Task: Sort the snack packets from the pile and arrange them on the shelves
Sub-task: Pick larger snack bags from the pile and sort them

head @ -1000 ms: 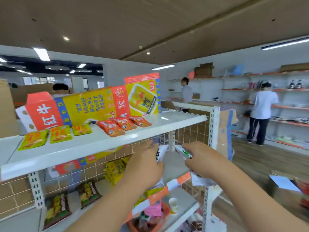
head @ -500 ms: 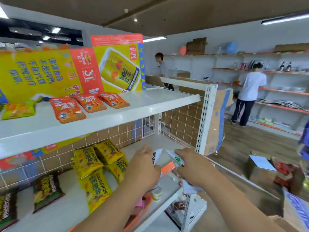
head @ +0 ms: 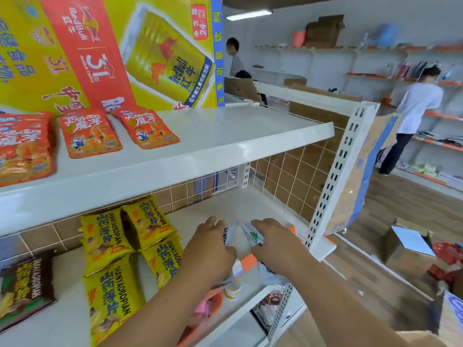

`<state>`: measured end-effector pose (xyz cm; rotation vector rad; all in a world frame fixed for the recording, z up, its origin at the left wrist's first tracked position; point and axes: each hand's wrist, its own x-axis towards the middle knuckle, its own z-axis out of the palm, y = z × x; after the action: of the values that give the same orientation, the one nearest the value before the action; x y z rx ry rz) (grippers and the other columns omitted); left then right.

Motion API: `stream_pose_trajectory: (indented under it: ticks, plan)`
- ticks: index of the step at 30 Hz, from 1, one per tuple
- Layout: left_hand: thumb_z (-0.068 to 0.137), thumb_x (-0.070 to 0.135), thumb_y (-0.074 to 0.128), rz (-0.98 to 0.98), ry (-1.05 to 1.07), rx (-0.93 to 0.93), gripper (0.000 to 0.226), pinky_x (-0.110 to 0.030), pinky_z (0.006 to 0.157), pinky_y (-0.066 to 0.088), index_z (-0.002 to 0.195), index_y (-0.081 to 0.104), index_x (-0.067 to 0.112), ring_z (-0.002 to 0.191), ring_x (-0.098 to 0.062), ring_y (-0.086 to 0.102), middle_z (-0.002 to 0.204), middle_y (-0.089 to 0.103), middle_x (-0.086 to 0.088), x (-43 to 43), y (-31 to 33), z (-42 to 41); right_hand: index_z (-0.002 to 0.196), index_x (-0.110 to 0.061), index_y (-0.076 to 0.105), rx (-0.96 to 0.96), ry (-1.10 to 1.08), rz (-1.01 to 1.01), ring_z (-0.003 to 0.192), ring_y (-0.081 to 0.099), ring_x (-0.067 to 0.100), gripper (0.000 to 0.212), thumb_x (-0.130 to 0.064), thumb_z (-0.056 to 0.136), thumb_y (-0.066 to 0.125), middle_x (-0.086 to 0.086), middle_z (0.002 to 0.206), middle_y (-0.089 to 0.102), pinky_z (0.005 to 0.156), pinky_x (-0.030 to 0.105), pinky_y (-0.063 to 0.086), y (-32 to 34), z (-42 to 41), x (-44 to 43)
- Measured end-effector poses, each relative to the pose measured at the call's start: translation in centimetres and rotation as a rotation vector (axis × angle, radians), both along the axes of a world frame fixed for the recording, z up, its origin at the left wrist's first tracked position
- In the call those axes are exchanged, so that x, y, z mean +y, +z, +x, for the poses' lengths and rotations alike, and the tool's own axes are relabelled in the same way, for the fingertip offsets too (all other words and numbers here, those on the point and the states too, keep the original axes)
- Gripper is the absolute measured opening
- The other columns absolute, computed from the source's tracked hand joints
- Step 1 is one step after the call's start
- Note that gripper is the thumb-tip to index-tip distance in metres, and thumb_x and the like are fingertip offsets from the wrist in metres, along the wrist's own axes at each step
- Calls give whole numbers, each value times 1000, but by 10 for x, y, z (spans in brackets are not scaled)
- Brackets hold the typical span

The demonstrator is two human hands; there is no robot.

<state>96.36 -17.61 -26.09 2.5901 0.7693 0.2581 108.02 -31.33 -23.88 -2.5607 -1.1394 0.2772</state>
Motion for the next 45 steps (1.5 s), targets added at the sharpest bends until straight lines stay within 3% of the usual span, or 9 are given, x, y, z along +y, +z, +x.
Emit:
stream_pose_trajectory:
  ticks: [6, 11, 13, 16, 21, 26, 32, 42, 45]
  plan:
    - [90, 31, 55, -13, 113, 65, 68, -34, 110, 37, 155, 35, 20, 146, -25, 31, 165, 23, -4, 4, -27, 42, 141, -23, 50, 49, 101, -63, 114, 56, 36, 73, -39, 69, 48, 10, 128, 52, 91, 39, 49, -39, 52, 29]
    - [93, 32, 54, -1, 325, 62, 60, -36, 109, 37, 151, 40, 22, 144, -28, 32, 161, 29, -8, 17, -42, 77, 99, -27, 50, 85, 233, -66, 90, 56, 35, 22, -31, 77, 56, 7, 102, 50, 79, 39, 50, -54, 102, 73]
    - [95, 34, 49, 57, 394, 76, 52, -39, 109, 37, 145, 45, 22, 142, -31, 35, 156, 36, -12, 23, -52, 91, 117, -24, 56, 80, 287, -16, 102, 58, 37, 33, -30, 85, 58, 10, 118, 52, 89, 40, 50, -56, 115, 96]
    - [95, 45, 33, 116, 446, 162, 55, -43, 107, 43, 144, 45, 22, 142, -34, 36, 154, 38, -9, 22, -78, 107, 147, -23, 42, -11, 359, -77, 123, 48, 37, 55, -40, 96, 54, 8, 150, 37, 102, 41, 44, -77, 125, 116]
    - [85, 55, 1, 141, 492, 276, 83, -43, 112, 37, 161, 22, 27, 154, -33, 14, 169, 17, -1, 15, -116, 115, 158, -34, 15, -134, 432, -148, 147, 21, 31, 63, -54, 101, 34, -5, 168, 4, 112, 47, 33, -133, 132, 112]
    - [89, 49, 28, 121, 562, 279, 68, -52, 85, 55, 140, 60, 19, 133, -42, 53, 146, 57, -10, 21, -127, 121, 161, -28, 6, -186, 461, -142, 155, -6, 28, 63, -50, 105, 25, -4, 169, -7, 119, 48, 19, -141, 128, 111]
    - [104, 48, 19, 154, 598, 248, 63, -47, 118, 28, 162, 7, 29, 156, -30, 3, 171, 4, 0, 45, -127, 133, 162, -23, -1, -197, 516, -146, 155, -7, 25, 63, -44, 107, 23, -1, 169, -11, 123, 45, 15, -138, 138, 129]
    - [104, 43, 25, 189, 708, 179, 61, -45, 118, 30, 162, 12, 31, 156, -25, 8, 170, 10, 4, 96, -138, 153, 159, -22, 21, -216, 538, 14, 154, 9, 25, 70, -57, 99, 16, -1, 168, 12, 120, 44, 26, -158, 168, 194]
    - [104, 43, 26, 169, 723, 167, 61, -45, 118, 28, 162, 12, 31, 156, -25, 7, 170, 10, 4, 107, -139, 156, 158, -21, 23, -237, 557, 32, 153, 13, 25, 65, -54, 102, 27, 0, 167, 16, 118, 44, 30, -160, 172, 209]
